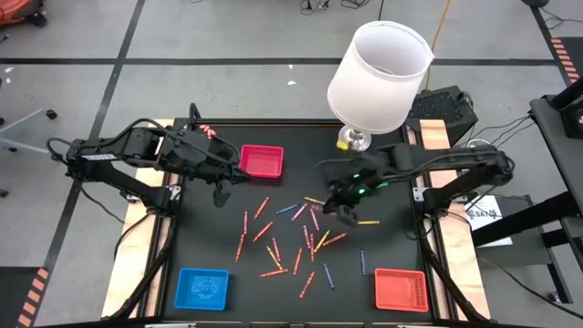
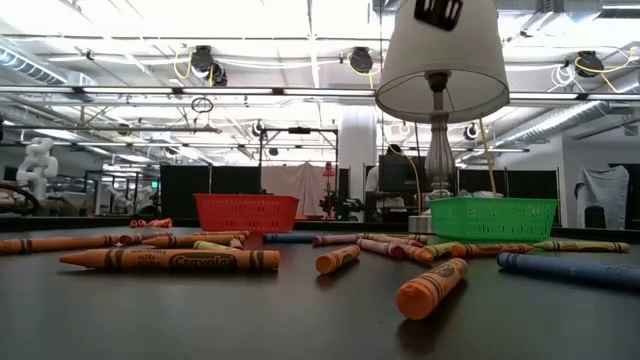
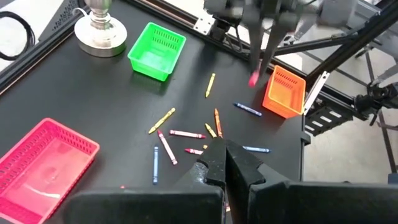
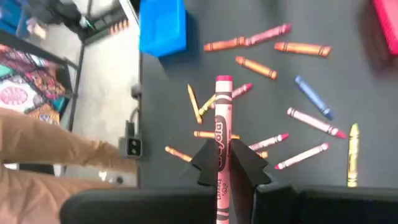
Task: Sort crayons
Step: Put the red crayon into the green basket
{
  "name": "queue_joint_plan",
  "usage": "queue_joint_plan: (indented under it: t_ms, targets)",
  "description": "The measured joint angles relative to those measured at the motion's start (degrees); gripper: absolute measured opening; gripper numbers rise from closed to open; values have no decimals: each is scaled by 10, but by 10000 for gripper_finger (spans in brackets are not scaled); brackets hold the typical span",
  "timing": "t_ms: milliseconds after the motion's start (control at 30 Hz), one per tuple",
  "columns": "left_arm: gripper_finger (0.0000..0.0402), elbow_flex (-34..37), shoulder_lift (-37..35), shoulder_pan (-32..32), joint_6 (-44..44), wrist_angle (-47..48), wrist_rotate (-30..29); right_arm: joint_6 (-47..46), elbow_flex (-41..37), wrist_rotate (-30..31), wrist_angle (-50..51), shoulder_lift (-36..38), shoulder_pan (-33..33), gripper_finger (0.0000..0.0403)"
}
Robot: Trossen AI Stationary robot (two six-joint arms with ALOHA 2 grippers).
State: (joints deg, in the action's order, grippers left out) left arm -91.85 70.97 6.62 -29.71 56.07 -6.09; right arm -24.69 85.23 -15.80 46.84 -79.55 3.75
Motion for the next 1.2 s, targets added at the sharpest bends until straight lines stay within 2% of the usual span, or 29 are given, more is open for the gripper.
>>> queue_joint_plan:
  t_ms: [367, 633, 867, 1000, 1200]
  targets:
    - [0, -1, 15, 2, 0, -6, -2, 4, 0, 200, 2, 123, 32, 0]
    - [0, 0, 43, 6, 0, -32, 1, -15, 0, 294, 2, 157, 55, 0]
    - [0, 0, 68, 10, 4, -67, 4, -16, -14, 310, 2, 160, 74, 0]
    - [0, 0, 71, 10, 0, -82, 34, -30, -32, 310, -1, 159, 80, 0]
    - [0, 0, 71, 17, 0, -94, 40, -42, -51, 308, -25, 159, 80, 0]
